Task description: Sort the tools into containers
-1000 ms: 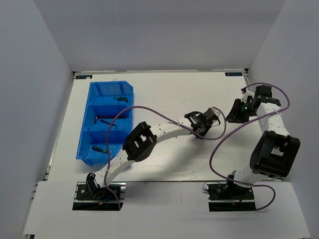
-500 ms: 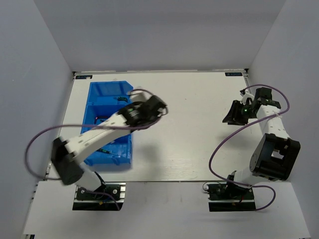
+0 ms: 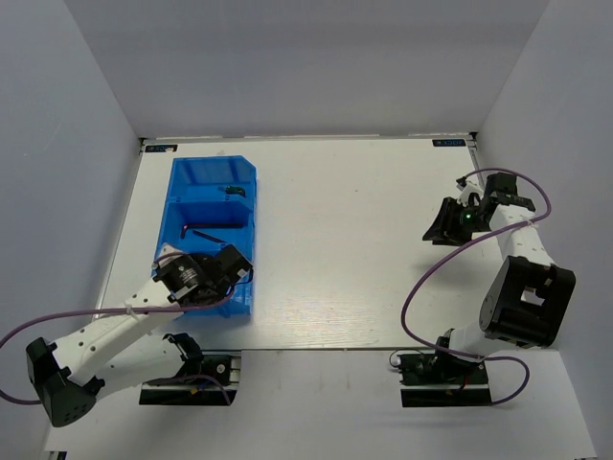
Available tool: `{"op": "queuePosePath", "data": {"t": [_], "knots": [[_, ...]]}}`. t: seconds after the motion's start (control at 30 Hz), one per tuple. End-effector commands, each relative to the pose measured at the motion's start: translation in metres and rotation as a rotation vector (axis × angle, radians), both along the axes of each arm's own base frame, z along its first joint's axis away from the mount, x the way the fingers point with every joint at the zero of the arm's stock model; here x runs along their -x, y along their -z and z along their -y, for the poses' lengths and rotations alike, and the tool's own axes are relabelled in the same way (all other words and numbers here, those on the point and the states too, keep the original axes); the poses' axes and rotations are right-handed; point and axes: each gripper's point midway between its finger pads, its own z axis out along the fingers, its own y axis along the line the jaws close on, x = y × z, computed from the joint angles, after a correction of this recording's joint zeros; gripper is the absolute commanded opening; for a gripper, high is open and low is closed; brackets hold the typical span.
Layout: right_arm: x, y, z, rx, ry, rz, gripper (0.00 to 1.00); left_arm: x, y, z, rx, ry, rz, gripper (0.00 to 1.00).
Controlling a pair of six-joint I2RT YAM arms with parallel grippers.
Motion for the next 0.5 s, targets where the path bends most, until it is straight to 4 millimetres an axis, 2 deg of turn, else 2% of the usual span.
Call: {"op": "queuePosePath", "data": {"t": [0.0,0.07,0.1,0.13,0.17,0.2,0.23,0.3,0.33,0.47], "knots": [[0.0,0.0,-0.007,-0.027,-0.014,0.008,0.44,-0.007,-0.001,-0.013,0.169,-0.293,0.099,0.0],[0.003,0.001,-0.01,-0.03,-0.029,-0.001,0.46,-0.01,0.01,-0.019,0.156,-0.316,0.105,0.0],[0.004,0.001,-0.012,-0.033,-0.037,-0.004,0.51,-0.01,0.014,-0.017,0.165,-0.321,0.1,0.0],[0.005,0.002,-0.013,-0.033,-0.055,0.0,0.51,-0.01,0.02,-0.02,0.159,-0.332,0.096,0.06],[0.009,0.003,-0.016,-0.036,-0.065,-0.008,0.57,-0.011,0.023,-0.018,0.168,-0.339,0.085,0.16],[0.01,0.002,-0.017,-0.035,-0.079,-0.004,0.58,-0.01,0.03,-0.016,0.157,-0.33,0.066,0.28],[0.011,0.001,-0.018,-0.037,-0.093,0.004,0.58,-0.01,0.03,-0.016,0.157,-0.33,0.065,0.5],[0.014,0.002,-0.021,-0.035,-0.118,0.002,0.6,-0.013,0.031,-0.013,0.151,-0.314,0.065,0.66],[0.014,0.001,-0.021,-0.033,-0.126,0.013,0.6,-0.015,0.028,-0.009,0.14,-0.275,0.064,0.81],[0.017,0.0,-0.026,-0.028,-0.176,0.033,0.61,-0.031,0.003,0.006,0.105,-0.156,0.1,0.98]]}}
